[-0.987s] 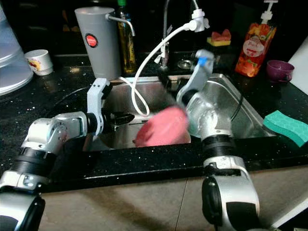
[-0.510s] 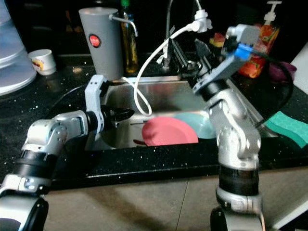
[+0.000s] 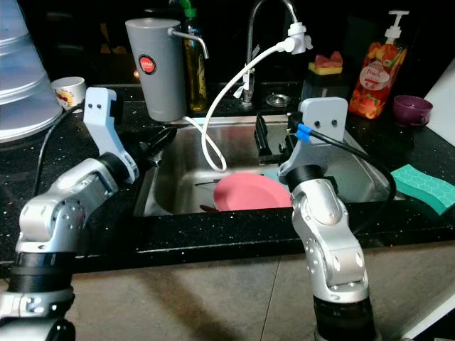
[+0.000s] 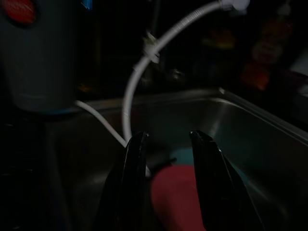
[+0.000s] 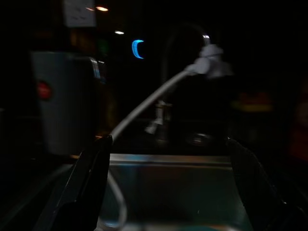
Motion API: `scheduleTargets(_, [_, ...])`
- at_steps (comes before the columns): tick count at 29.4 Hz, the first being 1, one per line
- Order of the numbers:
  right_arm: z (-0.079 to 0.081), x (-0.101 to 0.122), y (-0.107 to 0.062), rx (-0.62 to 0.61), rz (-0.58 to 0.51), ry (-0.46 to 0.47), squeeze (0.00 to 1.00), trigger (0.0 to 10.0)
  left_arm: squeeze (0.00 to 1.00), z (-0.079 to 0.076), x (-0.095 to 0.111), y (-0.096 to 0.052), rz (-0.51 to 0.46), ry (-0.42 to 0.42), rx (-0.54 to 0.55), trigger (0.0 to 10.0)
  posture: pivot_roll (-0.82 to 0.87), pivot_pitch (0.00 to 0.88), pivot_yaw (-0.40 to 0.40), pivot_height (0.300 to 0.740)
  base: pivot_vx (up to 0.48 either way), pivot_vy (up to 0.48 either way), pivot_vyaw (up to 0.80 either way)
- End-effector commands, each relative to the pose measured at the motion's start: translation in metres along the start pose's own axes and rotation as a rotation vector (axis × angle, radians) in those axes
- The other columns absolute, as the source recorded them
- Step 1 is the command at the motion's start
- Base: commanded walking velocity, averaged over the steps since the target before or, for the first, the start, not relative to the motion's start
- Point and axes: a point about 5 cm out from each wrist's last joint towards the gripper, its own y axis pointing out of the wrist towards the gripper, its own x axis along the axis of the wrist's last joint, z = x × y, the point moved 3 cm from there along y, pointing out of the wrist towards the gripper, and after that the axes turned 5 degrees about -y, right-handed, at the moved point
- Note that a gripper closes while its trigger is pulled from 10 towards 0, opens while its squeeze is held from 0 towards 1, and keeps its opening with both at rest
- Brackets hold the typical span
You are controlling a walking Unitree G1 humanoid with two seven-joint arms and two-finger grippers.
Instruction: Kitchen organization
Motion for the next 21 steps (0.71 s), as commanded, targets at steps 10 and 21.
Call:
scheduleTargets(10, [-0.034,-0.022,-0.004,-0.241,0.101,-0.191,0.0,10.0,0.0,-0.006,-0.01,-0.006,-0.049,0.142,0.087,10.0,0.05,0.127,-0.008,0.74,0.0,0.0,0.0])
scheduleTargets(21, [-0.044,-0.034,-0.012,-0.327,0.123,-0.126,0.0,10.0,0.0,-0.011,-0.021,-0.014,-0.067,0.191,0.144,10.0,0.04,0.116,-0.008,0.74,0.0,0.0,0.0])
